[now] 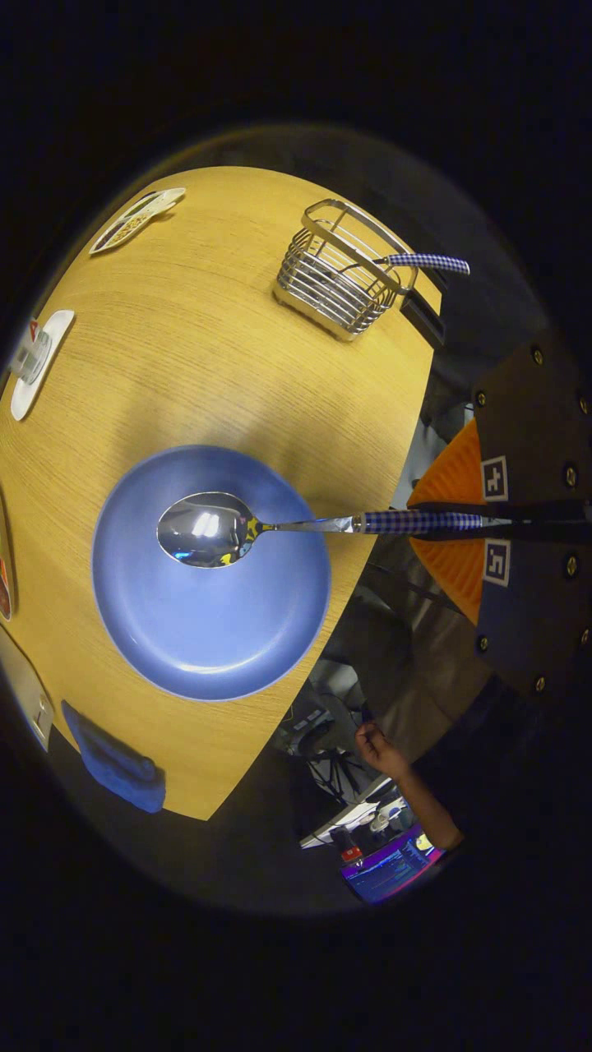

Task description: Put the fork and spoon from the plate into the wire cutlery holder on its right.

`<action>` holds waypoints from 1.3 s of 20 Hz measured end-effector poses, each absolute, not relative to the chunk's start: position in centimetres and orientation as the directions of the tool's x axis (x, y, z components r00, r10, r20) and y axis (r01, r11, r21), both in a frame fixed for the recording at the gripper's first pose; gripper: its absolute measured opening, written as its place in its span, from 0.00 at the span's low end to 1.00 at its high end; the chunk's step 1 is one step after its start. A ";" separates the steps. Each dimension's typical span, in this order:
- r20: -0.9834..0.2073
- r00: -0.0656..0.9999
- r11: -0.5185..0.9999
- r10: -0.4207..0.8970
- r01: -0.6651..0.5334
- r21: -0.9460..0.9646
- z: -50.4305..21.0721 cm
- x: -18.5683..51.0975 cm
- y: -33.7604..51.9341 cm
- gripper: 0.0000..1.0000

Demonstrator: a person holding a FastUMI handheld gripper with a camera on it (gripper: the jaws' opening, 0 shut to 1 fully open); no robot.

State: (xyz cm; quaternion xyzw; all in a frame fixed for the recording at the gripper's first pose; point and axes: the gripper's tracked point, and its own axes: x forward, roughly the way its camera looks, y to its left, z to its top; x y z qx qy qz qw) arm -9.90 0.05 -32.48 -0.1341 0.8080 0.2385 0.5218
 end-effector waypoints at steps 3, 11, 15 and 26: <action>-0.901 -0.432 0.854 0.033 -0.456 0.249 -31.5 -10.3 -1.6 0.03; -0.901 -0.435 0.873 -0.005 -0.441 0.208 -28.9 -9.8 -7.3 0.02; -0.892 -0.453 0.880 0.007 -0.420 0.221 -27.5 -10.1 -8.8 0.02; -0.863 -0.505 0.925 0.009 -0.323 0.199 -24.5 -10.7 -14.8 0.02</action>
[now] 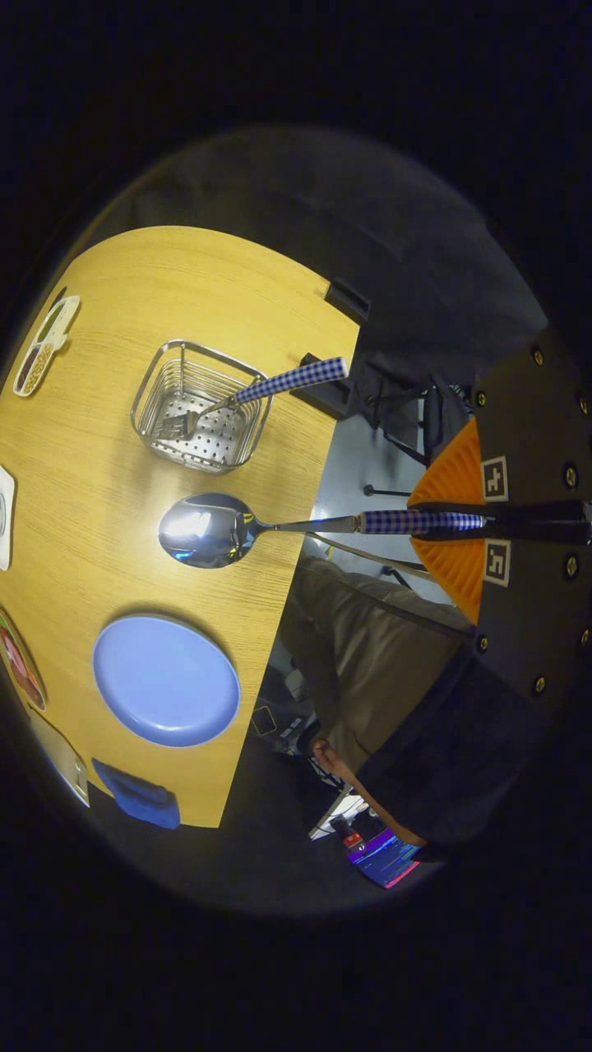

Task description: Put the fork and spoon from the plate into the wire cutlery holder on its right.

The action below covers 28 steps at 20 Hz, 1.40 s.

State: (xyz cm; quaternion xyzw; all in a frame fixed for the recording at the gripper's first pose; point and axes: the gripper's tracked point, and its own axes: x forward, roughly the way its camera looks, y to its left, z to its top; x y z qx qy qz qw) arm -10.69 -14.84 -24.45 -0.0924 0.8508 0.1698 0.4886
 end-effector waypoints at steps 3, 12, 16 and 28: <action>-0.858 -0.514 0.934 0.008 -0.302 0.190 -25.1 -11.2 -16.3 0.02; -0.824 -0.565 0.961 0.035 -0.208 0.183 -26.7 -10.1 -18.0 0.02; -0.815 -0.579 0.966 0.032 -0.191 0.174 -27.7 -9.4 -18.2 0.02; -0.759 -0.649 0.965 -0.047 -0.225 0.133 -30.0 -7.2 -18.4 0.02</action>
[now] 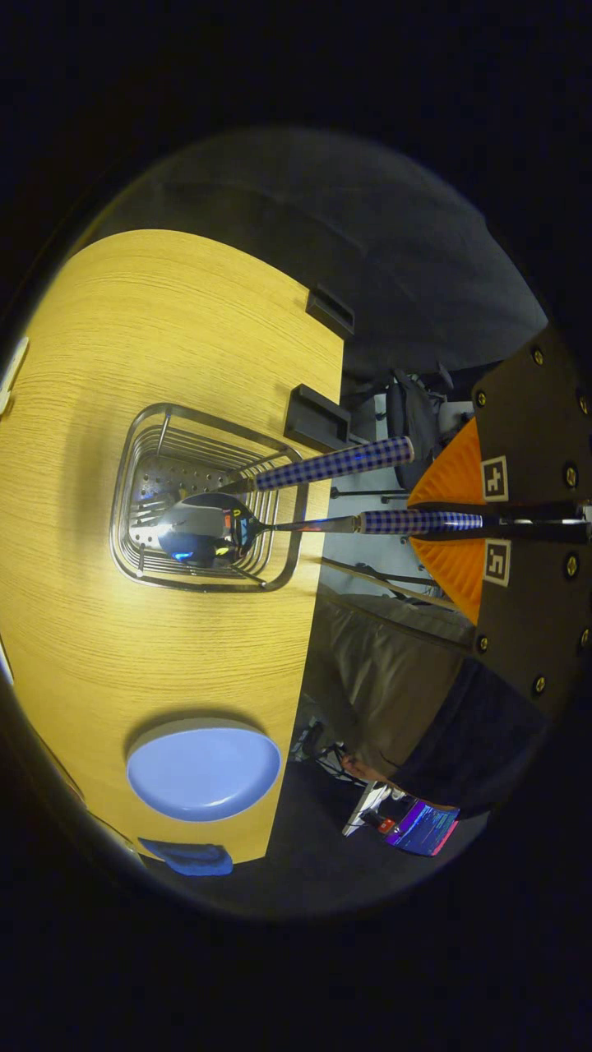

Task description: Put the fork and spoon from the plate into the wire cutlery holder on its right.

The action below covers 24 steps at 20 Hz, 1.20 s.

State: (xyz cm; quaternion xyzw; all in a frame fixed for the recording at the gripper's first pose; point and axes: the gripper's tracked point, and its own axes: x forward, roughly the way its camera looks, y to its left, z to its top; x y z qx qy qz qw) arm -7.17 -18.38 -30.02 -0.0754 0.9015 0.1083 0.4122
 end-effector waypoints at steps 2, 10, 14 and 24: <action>-0.743 -0.667 0.966 -0.052 -0.223 0.132 -29.7 -6.7 -18.3 0.02; -0.675 -0.730 0.954 -0.112 -0.269 0.133 -30.7 -5.2 -18.7 0.04; -0.652 -0.747 0.949 -0.129 -0.283 0.136 -30.2 -4.7 -19.1 0.08; -0.681 -0.717 0.948 -0.148 -0.298 0.108 -29.7 -2.8 -19.9 0.11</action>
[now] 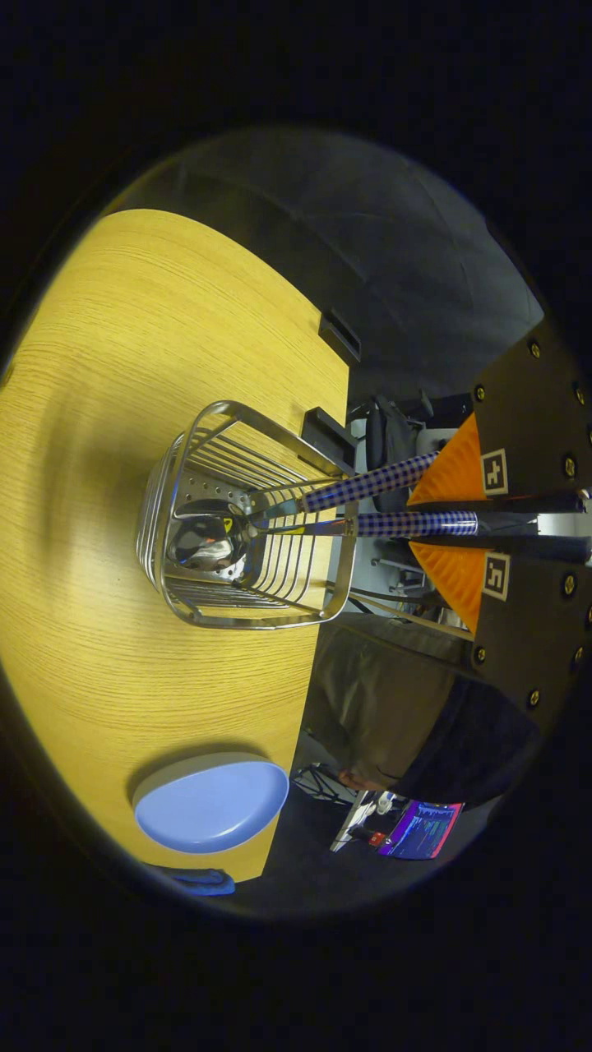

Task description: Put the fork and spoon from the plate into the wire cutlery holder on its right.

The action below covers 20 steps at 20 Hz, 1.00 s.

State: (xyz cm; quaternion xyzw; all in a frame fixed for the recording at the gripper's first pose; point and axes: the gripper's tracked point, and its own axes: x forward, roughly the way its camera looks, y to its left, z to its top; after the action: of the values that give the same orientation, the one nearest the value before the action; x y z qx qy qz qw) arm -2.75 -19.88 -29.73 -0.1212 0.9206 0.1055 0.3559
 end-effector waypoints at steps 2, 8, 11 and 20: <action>-0.686 -0.711 0.945 -0.154 -0.308 0.107 -29.6 -2.6 -19.9 0.11; -0.709 -0.689 0.946 -0.149 -0.308 0.101 -28.6 -2.6 -20.2 0.12; -0.718 -0.681 0.946 -0.145 -0.307 0.101 -27.7 -2.7 -20.5 0.17; -0.788 -0.603 0.944 -0.126 -0.318 0.092 -24.9 -2.5 -20.6 0.17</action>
State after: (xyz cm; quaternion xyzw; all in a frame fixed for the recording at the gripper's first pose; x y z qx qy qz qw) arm -2.48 -20.60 -24.85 -0.1250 0.8881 0.1123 0.4278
